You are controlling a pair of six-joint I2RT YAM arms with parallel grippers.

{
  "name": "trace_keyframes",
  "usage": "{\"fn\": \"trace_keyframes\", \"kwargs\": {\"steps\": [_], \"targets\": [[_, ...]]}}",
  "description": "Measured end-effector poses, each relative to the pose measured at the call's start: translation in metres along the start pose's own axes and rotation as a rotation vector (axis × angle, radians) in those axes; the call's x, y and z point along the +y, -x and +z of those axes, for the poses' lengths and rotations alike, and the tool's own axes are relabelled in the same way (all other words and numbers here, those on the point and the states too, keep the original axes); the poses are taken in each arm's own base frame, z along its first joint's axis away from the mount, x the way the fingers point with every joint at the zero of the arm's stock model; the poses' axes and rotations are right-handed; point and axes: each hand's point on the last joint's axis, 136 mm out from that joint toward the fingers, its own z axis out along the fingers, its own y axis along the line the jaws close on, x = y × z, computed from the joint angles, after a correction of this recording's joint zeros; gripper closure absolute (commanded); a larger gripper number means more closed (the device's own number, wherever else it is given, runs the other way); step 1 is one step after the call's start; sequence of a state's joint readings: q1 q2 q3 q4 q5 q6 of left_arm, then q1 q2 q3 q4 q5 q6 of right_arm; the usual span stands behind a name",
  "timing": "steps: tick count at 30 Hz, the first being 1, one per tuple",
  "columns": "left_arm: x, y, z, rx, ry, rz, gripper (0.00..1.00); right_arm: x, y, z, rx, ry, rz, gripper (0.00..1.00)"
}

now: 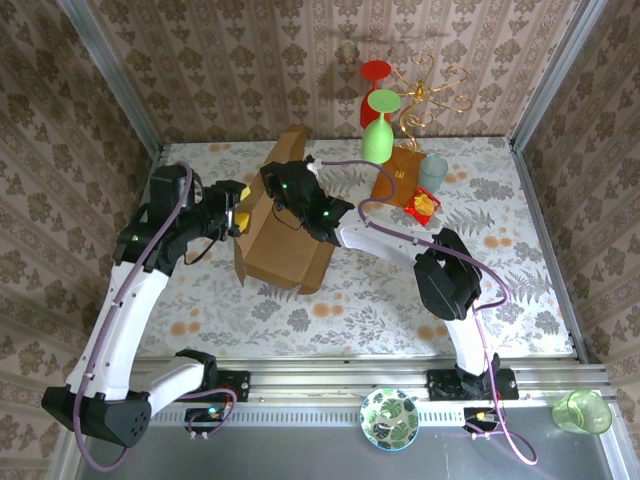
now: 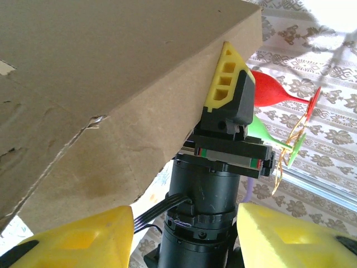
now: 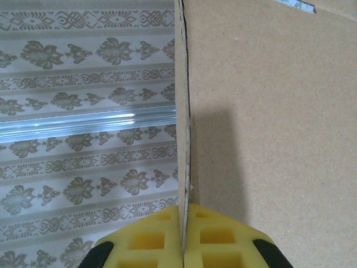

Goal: Fold the paper box

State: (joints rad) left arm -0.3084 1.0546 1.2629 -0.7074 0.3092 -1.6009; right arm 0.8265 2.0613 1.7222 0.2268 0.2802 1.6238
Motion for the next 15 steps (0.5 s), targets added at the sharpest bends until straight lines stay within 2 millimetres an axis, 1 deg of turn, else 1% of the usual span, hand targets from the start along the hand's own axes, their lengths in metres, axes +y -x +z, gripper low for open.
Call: {"fn": "trace_keyframes", "kwargs": {"steps": [8, 12, 15], "targets": [[0.009, 0.006, 0.002, -0.031, 0.037, -0.007, 0.46, -0.009, 0.005, 0.0, -0.008, -0.039, -0.009, 1.0], [0.009, 0.006, 0.004, -0.034, 0.041, -0.007, 0.45, -0.008, 0.007, -0.002, -0.011, -0.045, -0.008, 1.0], [0.013, 0.006, 0.011, -0.027, 0.06, -0.007, 0.45, -0.007, 0.007, -0.004, -0.011, -0.053, -0.01, 1.0]]}}
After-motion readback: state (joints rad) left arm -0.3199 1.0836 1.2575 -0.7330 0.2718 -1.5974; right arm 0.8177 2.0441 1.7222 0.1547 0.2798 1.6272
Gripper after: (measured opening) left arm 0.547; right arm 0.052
